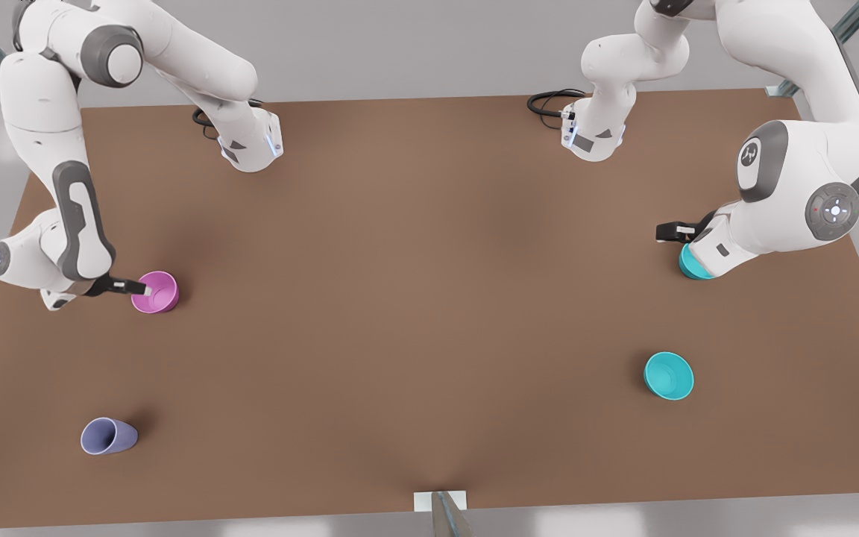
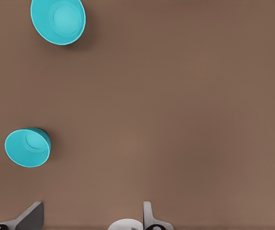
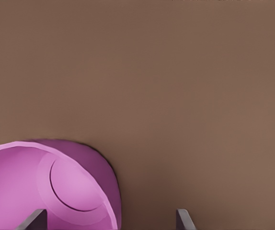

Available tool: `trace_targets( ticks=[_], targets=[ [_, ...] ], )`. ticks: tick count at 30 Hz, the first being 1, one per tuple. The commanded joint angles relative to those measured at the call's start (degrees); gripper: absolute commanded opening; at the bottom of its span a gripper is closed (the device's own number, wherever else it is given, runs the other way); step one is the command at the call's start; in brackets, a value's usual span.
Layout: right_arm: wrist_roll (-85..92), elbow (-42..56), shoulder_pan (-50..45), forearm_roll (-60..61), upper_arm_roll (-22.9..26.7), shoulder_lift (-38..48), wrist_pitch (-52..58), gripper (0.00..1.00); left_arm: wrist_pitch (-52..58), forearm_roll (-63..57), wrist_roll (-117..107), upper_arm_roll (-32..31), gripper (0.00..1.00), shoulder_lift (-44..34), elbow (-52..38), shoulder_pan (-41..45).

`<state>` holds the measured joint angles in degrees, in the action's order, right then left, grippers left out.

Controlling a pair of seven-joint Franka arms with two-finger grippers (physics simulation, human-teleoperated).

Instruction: Stack the blue bowl on the pink bowl

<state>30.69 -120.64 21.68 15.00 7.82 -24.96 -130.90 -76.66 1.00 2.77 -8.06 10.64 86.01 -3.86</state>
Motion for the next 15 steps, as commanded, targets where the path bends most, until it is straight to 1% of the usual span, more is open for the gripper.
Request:
trace_targets(
  ticks=[1, 3, 4, 5, 6, 7, 8, 10, 13, 15],
  targets=[
    [6.2, 0.0, -0.5, 1.6, 0.0, -0.7, -2.9, 1.00, 0.0, 0.0, 0.0, 0.0, 1.00, 0.0, 0.0, 0.0],
    [6.3, 0.1, -0.5, 1.7, 0.0, -1.0, -2.8, 1.00, 0.0, 0.1, 0.0, 0.0, 1.00, 0.1, 0.0, 0.0],
    [6.3, 0.2, -0.5, 1.7, 0.0, -1.0, -2.8, 0.98, 0.0, 0.0, 0.0, 0.0, 1.00, 0.3, 0.0, 0.0],
    [6.7, 0.5, -0.5, 1.7, 0.0, -1.0, -2.4, 0.60, 0.0, 0.0, 0.0, 0.0, 1.00, 0.3, -0.1, 0.0],
    [6.8, 0.8, -0.5, 1.6, 0.0, -1.0, -2.3, 0.41, 0.0, 0.1, 0.0, 0.0, 1.00, 0.3, -0.1, 0.0],
    [6.8, 0.9, -0.5, 1.6, 0.0, -1.0, -2.1, 0.25, 0.0, 0.0, 0.0, 0.0, 1.00, 0.3, -0.1, 0.0],
    [6.7, 1.1, -0.5, 1.6, 0.0, -1.0, -2.0, 0.21, 0.0, 0.1, 0.0, 0.0, 1.00, 0.3, -0.1, 0.0],
    [6.6, 1.5, -1.1, 1.6, -0.1, -0.9, -1.8, 0.21, 0.0, 0.1, 0.0, 0.0, 1.00, 0.3, -0.1, 0.0],
    [6.4, 3.8, -1.2, 1.6, -0.1, -0.8, 1.9, 0.21, -0.1, 0.0, 0.0, 0.0, 1.00, 0.3, -0.1, 0.0],
    [6.0, 9.8, -2.7, 2.0, -0.2, -0.6, 13.5, 0.21, 0.0, 0.1, 0.0, 0.0, 1.00, 0.1, -0.1, 0.1]
  ],
)
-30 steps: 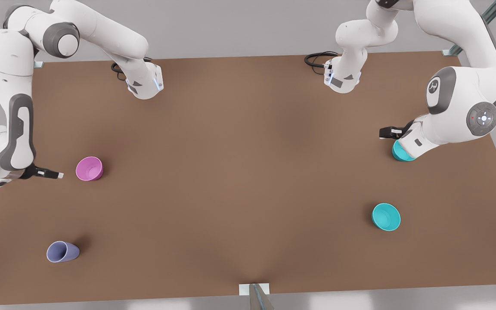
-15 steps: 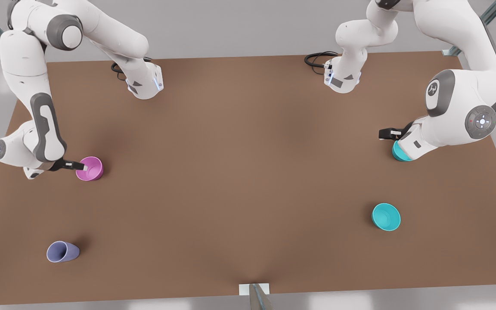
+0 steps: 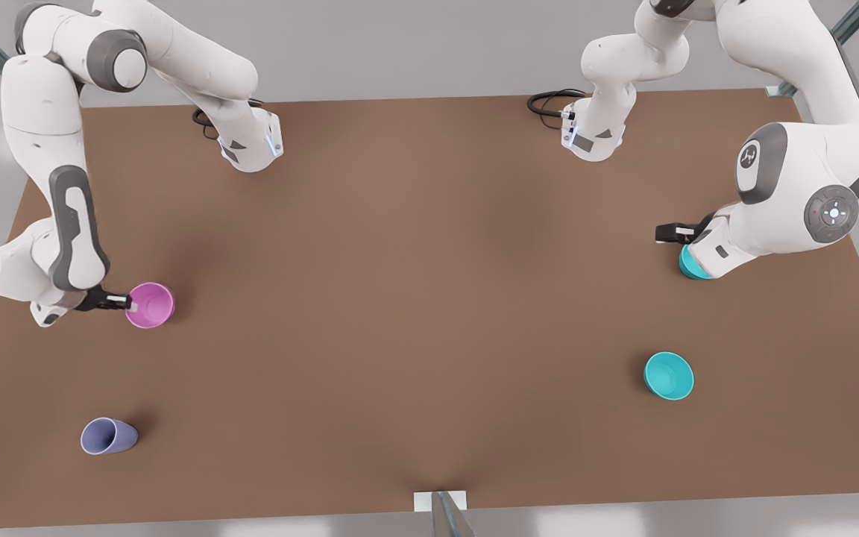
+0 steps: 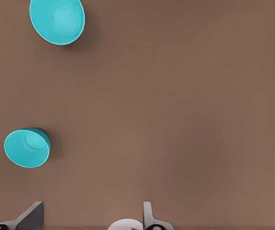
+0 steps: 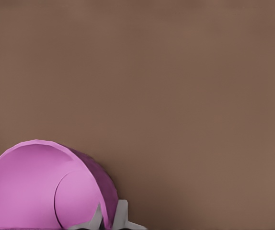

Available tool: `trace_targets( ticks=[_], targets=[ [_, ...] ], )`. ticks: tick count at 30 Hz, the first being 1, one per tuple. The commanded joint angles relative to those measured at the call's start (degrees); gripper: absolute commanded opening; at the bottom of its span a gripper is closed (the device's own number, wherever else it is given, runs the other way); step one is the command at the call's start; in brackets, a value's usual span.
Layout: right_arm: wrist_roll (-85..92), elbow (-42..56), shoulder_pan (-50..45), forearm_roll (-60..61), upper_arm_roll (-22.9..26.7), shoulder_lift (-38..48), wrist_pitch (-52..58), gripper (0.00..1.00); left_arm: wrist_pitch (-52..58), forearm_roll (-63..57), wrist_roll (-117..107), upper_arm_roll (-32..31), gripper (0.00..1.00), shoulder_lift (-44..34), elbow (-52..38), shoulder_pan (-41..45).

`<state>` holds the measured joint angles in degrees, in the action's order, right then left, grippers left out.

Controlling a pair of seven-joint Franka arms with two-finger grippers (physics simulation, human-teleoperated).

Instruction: Stack the blue bowl on the pink bowl

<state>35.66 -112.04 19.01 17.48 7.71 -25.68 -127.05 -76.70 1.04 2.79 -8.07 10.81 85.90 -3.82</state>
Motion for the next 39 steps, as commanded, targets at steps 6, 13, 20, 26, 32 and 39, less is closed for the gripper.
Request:
trace_targets(
  ticks=[6, 13, 20, 26, 32, 39],
  targets=[
    [-29.8, 8.6, -25.6, 19.4, 0.1, 1.6, 20.5, 0.21, -0.5, -0.1, 0.0, 0.0, 1.00, 0.2, 0.1, -0.1],
    [-62.9, 22.9, -59.0, 54.2, 0.1, -16.9, -22.4, 0.21, -8.8, 0.0, 0.4, 0.3, 1.00, 2.4, -0.4, -4.0],
    [-65.1, 27.8, -62.3, 54.2, 0.3, -23.4, -27.7, 0.21, -16.0, 0.3, 4.1, 0.3, 1.00, 6.9, -0.6, -13.6],
    [-65.2, 27.8, -62.3, 54.2, 0.2, -23.9, -27.6, 1.00, -31.2, 4.1, 5.6, 2.3, 1.00, 33.0, -20.7, -9.6],
    [-75.1, 18.4, -62.4, 48.8, 8.3, -9.2, -15.3, 1.00, -40.1, 4.2, 7.8, 2.2, 1.00, 41.0, -22.8, -10.2],
    [-6.2, 50.7, -36.6, 3.5, 23.4, -13.6, 44.3, 1.00, -40.1, 4.3, 8.7, 2.3, 1.00, 41.7, -17.1, -10.2]
  ],
)
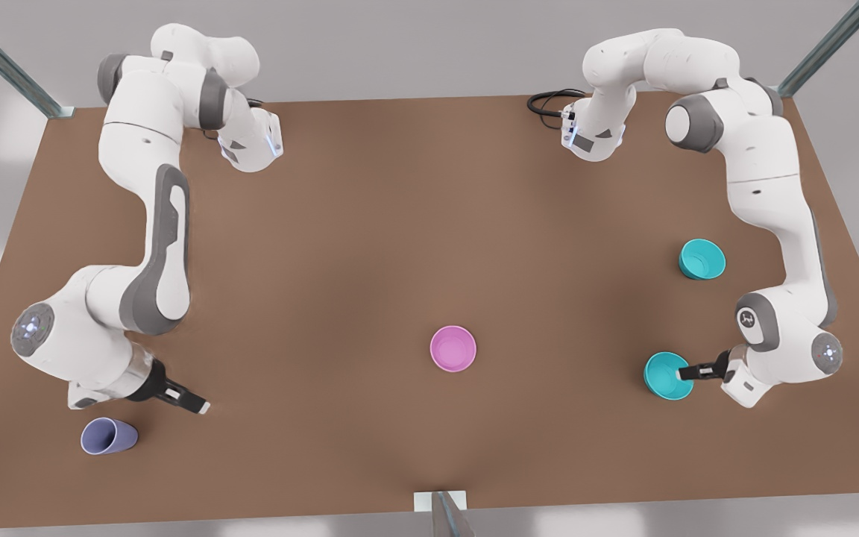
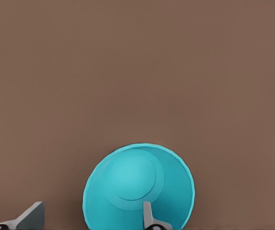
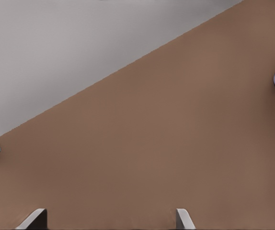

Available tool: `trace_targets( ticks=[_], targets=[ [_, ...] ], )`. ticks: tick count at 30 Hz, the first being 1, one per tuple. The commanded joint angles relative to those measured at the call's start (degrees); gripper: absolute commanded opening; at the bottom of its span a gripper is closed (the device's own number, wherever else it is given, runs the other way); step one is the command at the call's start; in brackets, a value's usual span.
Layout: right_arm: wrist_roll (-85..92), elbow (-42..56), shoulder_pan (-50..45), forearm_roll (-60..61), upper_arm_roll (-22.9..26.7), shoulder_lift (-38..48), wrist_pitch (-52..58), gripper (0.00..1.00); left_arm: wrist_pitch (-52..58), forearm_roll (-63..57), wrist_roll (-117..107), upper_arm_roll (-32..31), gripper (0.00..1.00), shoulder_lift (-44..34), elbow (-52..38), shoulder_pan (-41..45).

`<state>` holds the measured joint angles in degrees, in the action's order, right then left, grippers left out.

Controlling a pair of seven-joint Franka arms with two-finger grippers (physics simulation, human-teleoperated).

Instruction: Stack the blue bowl on the pink bowl

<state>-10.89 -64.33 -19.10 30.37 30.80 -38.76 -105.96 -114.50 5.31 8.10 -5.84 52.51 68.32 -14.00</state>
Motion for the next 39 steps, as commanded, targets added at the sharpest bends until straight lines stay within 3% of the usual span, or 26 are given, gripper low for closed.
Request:
trace_targets(
  ticks=[1, 3, 4, 5, 6, 7, 8, 9, 10, 16, 19, 21, 22, 28, 30, 39],
  targets=[
    [44.3, 3.1, 2.0, -9.6, 0.4, 2.7, 25.1, 1.00, -2.4, 0.0, 3.4, -0.1, 1.00, 0.4, 0.5, 0.0],
    [44.6, 4.7, 1.0, -13.4, 0.9, 8.8, 32.3, 1.00, -2.3, 0.0, 3.4, 0.0, 1.00, 1.3, 0.8, 0.0],
    [44.1, 5.0, -0.6, -14.7, 1.1, 10.5, 35.9, 1.00, -2.3, 0.1, 3.2, 0.0, 0.94, 1.3, 0.8, 0.0],
    [40.8, 5.3, -1.2, -15.5, 0.8, 13.1, 39.3, 1.00, -2.3, 0.2, 3.1, 0.0, 0.73, 1.4, 0.8, 0.1],
    [36.8, 3.2, -0.8, -18.7, -1.8, 17.4, 39.4, 1.00, -2.3, 1.0, 3.0, -0.1, 0.70, 1.5, 0.8, 0.1],
    [27.1, -0.4, 2.3, -25.3, -11.2, 22.6, 39.3, 1.00, -2.3, 1.8, 3.1, -0.1, 0.64, 1.7, 0.8, 0.1],
    [19.3, -7.4, 3.2, -25.9, -13.5, 27.1, 37.2, 1.00, -2.3, 1.8, 3.1, 0.0, 0.47, 1.7, 0.8, 0.0],
    [19.1, -13.9, 5.0, -26.6, -15.2, 30.9, 31.0, 1.00, -2.3, 1.9, 3.0, 0.0, 0.37, 1.7, 0.8, 0.0],
    [18.3, -22.8, 10.0, -32.4, -23.5, 37.3, 24.5, 1.00, -2.3, 1.9, 3.1, 0.0, 0.23, 1.7, 0.8, 0.0],
    [16.3, -22.7, 9.5, -33.0, -22.9, 34.9, 24.6, 1.00, -1.6, 2.0, 0.6, 0.0, 0.21, 0.5, 0.8, 0.2],
    [17.1, -18.3, 10.3, -32.1, -22.6, 31.5, 28.4, 1.00, 4.9, 7.1, -12.2, 0.0, 0.21, -5.3, 1.9, 3.4],
    [18.5, -17.4, 10.5, -30.9, -22.5, 30.1, 29.3, 1.00, 8.7, 9.0, -24.9, -0.1, 0.21, -6.5, 2.7, 11.0],
    [19.1, -14.3, 12.3, -29.9, -22.1, 28.6, 30.4, 1.00, 8.7, 8.1, -34.5, 0.0, 0.21, -6.4, 2.2, 19.2],
    [20.0, -11.6, 13.5, -25.4, -22.1, 25.7, 29.9, 1.00, 8.2, 8.3, -65.1, -0.1, 0.21, -4.3, -5.0, 36.9],
    [20.1, -11.4, 13.9, -25.3, -22.1, 25.7, 29.8, 1.00, 7.7, 8.3, -66.6, -0.1, 0.21, -0.9, -10.1, 38.6],
    [20.0, -11.2, 14.1, -25.2, -22.1, 25.6, 29.7, 1.00, 3.8, 8.2, -66.2, -0.1, 0.21, 0.8, -9.9, 38.5]
  ],
)
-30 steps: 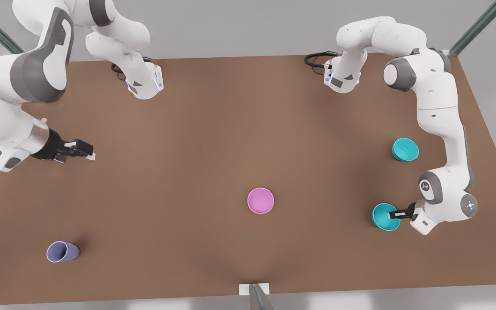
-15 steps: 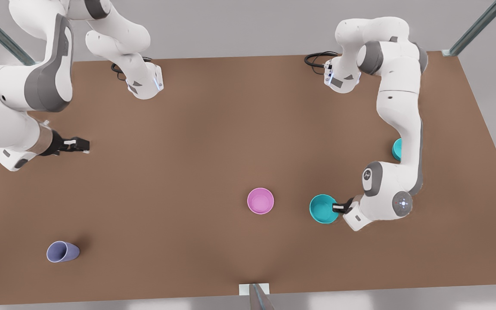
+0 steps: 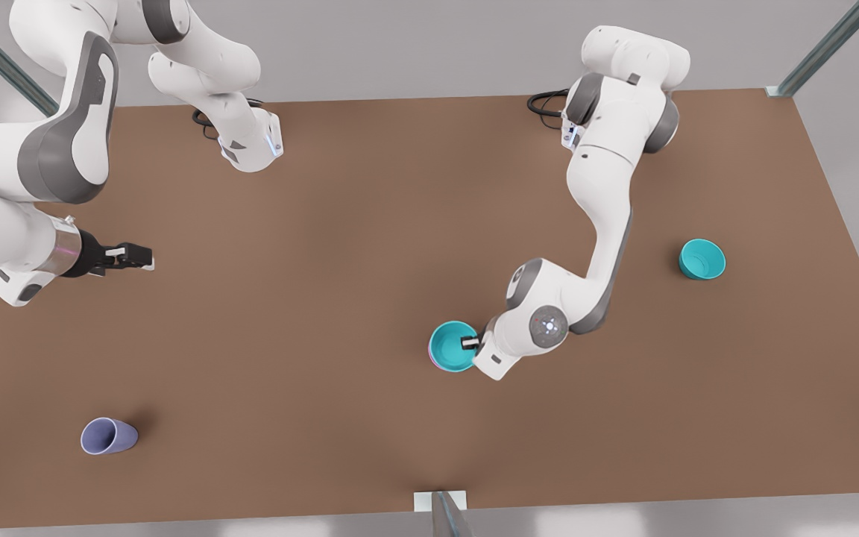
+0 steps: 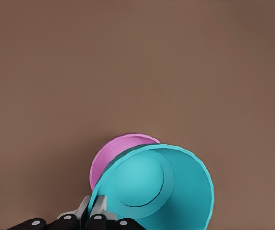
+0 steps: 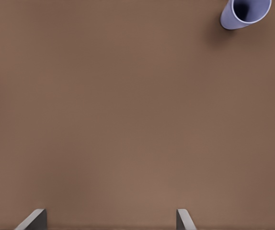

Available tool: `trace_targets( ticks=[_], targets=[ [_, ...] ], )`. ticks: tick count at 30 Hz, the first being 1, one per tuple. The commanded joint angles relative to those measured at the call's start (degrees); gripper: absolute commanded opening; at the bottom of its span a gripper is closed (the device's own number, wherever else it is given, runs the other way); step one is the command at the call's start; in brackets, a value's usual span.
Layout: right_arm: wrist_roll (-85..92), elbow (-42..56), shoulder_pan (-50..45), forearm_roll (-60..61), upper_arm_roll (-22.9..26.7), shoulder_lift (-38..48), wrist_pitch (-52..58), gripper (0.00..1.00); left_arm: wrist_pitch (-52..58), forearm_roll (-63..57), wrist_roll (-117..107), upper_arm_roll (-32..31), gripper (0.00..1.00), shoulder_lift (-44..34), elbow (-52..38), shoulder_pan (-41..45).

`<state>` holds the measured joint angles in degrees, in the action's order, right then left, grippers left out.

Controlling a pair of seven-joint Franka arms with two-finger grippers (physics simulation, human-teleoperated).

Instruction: Stack the blue bowl on the pink bowl

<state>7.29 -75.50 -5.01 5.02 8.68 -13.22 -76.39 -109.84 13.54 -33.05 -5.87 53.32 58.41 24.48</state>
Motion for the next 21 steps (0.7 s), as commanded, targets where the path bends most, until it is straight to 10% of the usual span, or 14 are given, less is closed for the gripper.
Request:
trace_targets(
  ticks=[1, 19, 20, 21],
  targets=[
    [1.9, 0.1, 0.0, 0.1, 0.0, 0.0, 0.1, 1.00, -0.9, 0.0, -25.0, 0.0, 0.21, 0.4, 0.0, 0.0],
    [1.8, 1.4, 0.0, 0.2, 0.0, -1.1, 0.0, 1.00, 0.3, 0.1, -24.9, -1.3, 0.21, 0.6, 2.3, 0.1],
    [1.8, 1.4, 0.0, 0.2, 0.0, -1.2, 0.0, 1.00, 0.3, 0.1, -24.9, -1.3, 0.91, 0.6, 2.4, 0.0],
    [1.9, 1.4, 0.0, 0.2, 0.0, -1.1, 0.0, 1.00, 0.3, 0.1, -24.8, -1.3, 1.00, 0.6, 2.4, 0.0]
  ],
)
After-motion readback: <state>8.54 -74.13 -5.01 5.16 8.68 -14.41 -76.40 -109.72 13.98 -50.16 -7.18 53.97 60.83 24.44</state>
